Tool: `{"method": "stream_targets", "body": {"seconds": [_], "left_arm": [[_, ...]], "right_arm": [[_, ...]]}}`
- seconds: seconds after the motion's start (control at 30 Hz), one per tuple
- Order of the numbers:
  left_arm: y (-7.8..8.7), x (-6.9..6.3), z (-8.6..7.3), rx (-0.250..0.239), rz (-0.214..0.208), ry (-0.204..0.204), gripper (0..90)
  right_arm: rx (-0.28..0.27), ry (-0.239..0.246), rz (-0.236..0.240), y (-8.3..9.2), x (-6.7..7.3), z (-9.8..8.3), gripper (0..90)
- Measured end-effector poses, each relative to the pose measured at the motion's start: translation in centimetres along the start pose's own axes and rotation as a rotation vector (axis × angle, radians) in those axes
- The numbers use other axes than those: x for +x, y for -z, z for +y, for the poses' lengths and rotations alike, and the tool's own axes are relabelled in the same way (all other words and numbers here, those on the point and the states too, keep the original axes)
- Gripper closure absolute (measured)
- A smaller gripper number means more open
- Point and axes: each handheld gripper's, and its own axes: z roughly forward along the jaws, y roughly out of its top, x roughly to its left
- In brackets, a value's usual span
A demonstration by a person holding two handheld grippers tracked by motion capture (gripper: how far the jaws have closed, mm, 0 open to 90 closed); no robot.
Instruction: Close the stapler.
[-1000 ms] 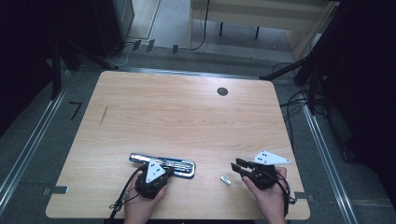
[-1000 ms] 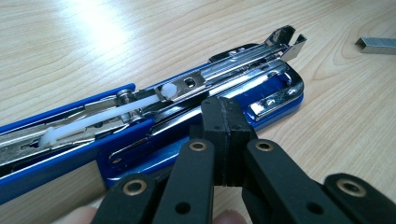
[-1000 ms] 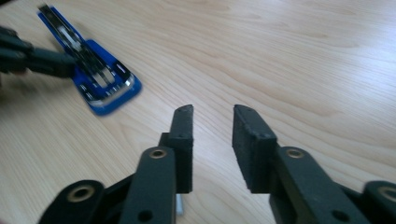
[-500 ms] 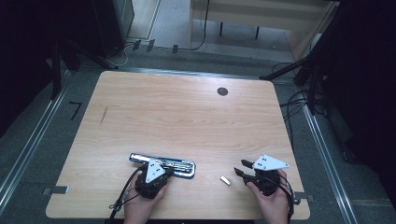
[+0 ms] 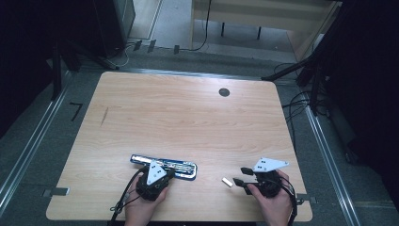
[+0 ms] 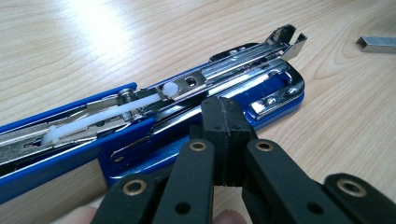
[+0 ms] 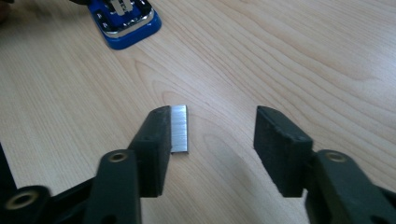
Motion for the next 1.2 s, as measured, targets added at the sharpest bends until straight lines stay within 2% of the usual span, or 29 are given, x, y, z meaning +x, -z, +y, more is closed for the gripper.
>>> {"method": "stream_targets", "body": {"seconds": [0.13,0.27,0.5,0.6,0.8,1.1,1.2], "left_arm": [[0.0,0.0,0.0,0.000,-0.003,0.001,90.0],[0.0,0.0,0.0,-0.001,-0.002,0.001,90.0],[0.0,0.0,0.0,0.000,-0.001,0.001,90.0],[-0.1,0.0,0.0,-0.002,-0.003,0.002,90.0],[-0.1,0.0,0.0,-0.002,-0.003,0.002,90.0],[0.0,0.0,0.0,-0.001,0.000,0.000,90.0],[0.0,0.0,0.0,-0.001,-0.001,0.001,90.0]], "right_arm": [[0.011,0.022,-0.005,-0.2,0.2,0.2,60.0],[0.022,0.049,-0.005,-0.6,0.6,0.6,64.2],[0.098,0.095,0.023,-1.6,1.6,0.9,68.9],[0.113,0.081,0.021,-1.8,2.0,0.9,69.5],[0.137,0.037,0.017,-2.3,1.8,0.8,70.5],[0.169,0.058,-0.002,-3.0,2.4,0.9,71.2],[0.179,0.080,-0.017,-3.2,2.4,0.8,72.3]]}}
